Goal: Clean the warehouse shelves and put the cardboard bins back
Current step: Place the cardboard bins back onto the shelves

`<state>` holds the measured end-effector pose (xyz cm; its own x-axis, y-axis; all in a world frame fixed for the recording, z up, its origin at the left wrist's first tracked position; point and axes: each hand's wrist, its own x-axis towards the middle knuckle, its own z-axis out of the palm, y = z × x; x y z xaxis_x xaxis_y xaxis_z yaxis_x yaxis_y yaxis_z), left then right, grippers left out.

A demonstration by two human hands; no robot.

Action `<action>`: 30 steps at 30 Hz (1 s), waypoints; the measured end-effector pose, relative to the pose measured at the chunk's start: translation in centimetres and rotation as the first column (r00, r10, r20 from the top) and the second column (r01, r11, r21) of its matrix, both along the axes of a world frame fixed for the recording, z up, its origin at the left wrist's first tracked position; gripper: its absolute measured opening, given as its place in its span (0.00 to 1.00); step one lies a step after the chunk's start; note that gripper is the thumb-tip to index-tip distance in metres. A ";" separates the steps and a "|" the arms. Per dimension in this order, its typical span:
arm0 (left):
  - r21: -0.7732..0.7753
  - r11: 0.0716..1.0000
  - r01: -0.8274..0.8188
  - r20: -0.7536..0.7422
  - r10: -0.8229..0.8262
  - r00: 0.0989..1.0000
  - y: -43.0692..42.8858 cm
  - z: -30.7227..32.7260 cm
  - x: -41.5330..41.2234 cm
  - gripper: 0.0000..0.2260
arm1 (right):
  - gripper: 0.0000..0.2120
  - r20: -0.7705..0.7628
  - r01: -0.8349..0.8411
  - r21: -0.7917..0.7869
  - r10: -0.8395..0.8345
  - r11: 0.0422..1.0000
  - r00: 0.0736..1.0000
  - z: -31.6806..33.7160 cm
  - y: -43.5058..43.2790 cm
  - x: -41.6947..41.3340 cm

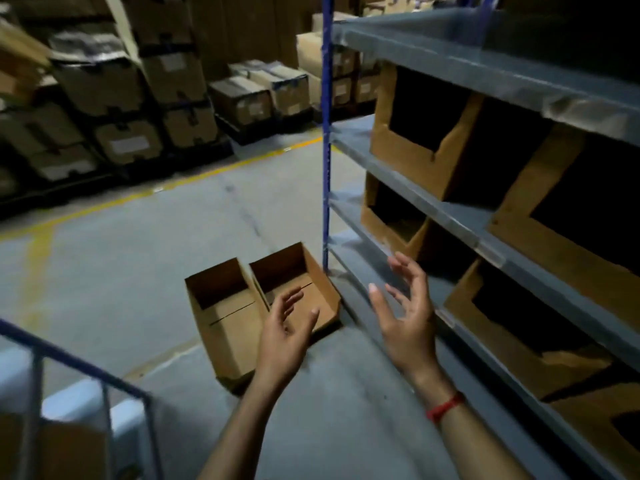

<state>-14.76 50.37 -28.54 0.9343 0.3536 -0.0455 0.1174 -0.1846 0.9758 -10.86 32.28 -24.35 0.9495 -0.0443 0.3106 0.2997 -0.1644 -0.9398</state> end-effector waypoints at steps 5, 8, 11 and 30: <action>-0.037 0.985 -0.167 -0.091 0.163 0.982 8.6 -3.5 -1.5 0.21 | 0.26 -0.142 -0.158 -0.057 0.148 0.986 0.979 -3.2 9.1 0.6; -0.029 0.971 -0.236 -0.132 0.230 0.964 12.8 -5.1 -2.5 0.22 | 0.27 -0.206 -0.236 -0.078 0.216 0.968 0.954 -5.2 13.6 0.9; -0.008 0.957 -0.291 -0.173 0.285 0.943 16.0 -6.3 -3.5 0.22 | 0.27 -0.248 -0.286 -0.096 0.255 0.953 0.935 -6.5 17.0 1.3; 0.136 0.974 -0.183 -0.563 0.228 0.794 26.4 -16.7 4.0 0.25 | 0.29 -0.684 -0.410 -0.059 0.263 0.910 0.681 -17.8 26.1 13.0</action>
<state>-10.77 76.76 -45.27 0.6509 0.5577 -0.5151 0.6925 -0.1581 0.7039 2.13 58.39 -42.11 0.8531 0.3088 -0.4205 -0.2986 -0.3718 -0.8790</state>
